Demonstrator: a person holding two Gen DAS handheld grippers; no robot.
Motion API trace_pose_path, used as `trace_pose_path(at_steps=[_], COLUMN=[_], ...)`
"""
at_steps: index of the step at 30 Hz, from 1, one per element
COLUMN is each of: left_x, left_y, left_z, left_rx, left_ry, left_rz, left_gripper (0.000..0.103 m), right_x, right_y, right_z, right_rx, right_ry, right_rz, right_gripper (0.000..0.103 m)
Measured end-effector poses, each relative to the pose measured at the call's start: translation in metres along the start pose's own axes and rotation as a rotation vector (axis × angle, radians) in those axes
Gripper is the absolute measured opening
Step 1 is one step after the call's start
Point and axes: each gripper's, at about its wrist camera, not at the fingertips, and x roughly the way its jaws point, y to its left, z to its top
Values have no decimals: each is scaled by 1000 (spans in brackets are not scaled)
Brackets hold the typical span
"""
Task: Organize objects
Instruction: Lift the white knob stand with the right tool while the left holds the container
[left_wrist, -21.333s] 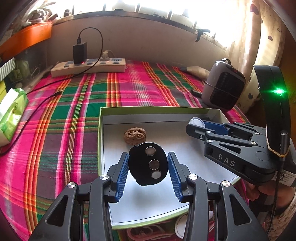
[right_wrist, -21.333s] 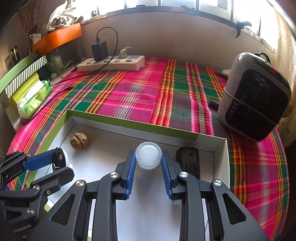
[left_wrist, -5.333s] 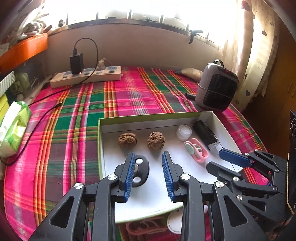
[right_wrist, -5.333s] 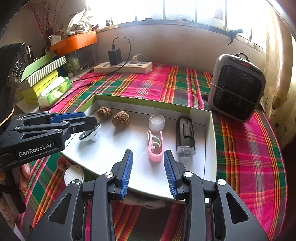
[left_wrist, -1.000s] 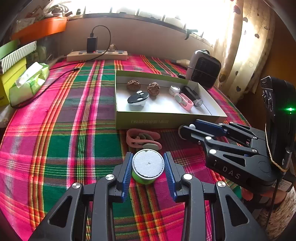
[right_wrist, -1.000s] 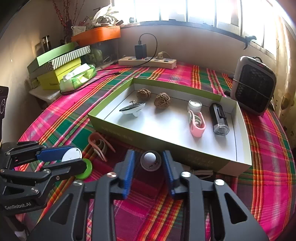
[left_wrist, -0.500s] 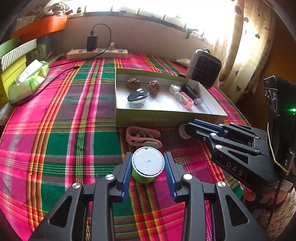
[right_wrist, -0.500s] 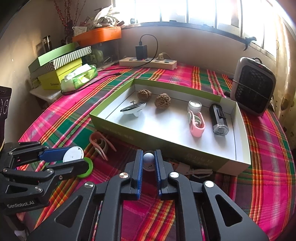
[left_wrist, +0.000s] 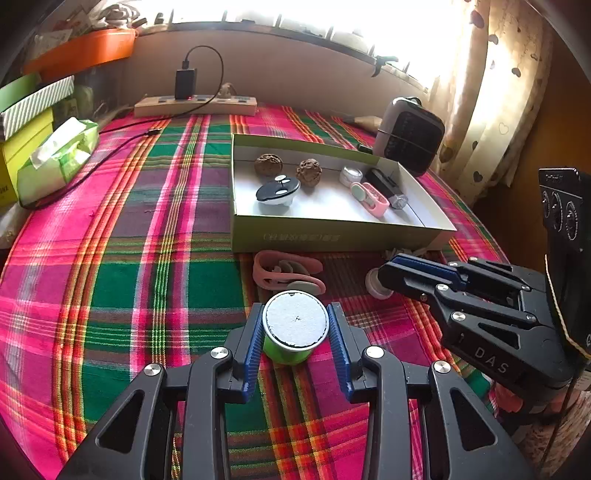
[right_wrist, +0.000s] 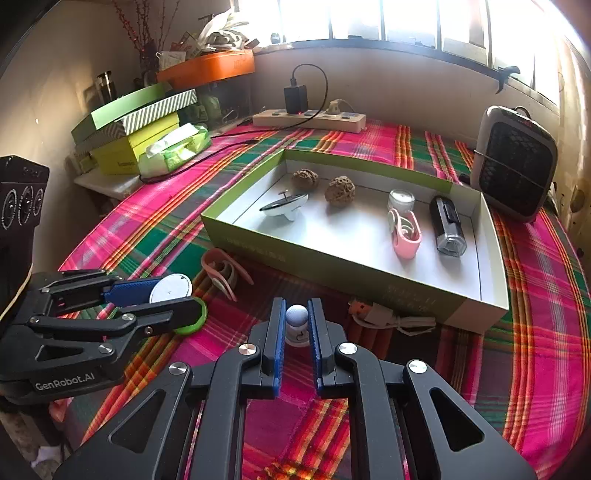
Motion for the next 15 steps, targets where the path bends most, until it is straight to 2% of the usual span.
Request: trace_pose_path(at_steps=[5,6,8,9,15], left_x=[2,3,4,5,12], left_y=[0,0,0,0,0], left_z=[1,1,2,3,2], left_rx=[3,4,6,7,12], left_ry=[4,3,5,7,31], left_rz=[2,4,6,11,29], left_gripper=[32,32,33,34,37], right_x=[1,1,3,4,9], right_y=[2,2,1,1,0], right_z=[0,0,1,1,-1], right_rx=[-9,-10,-10,-10,-13], right_ry=[1,1,6,11,32], right_rz=[4,2,0,2,-15], right_gripper=[14,16,28,29,30])
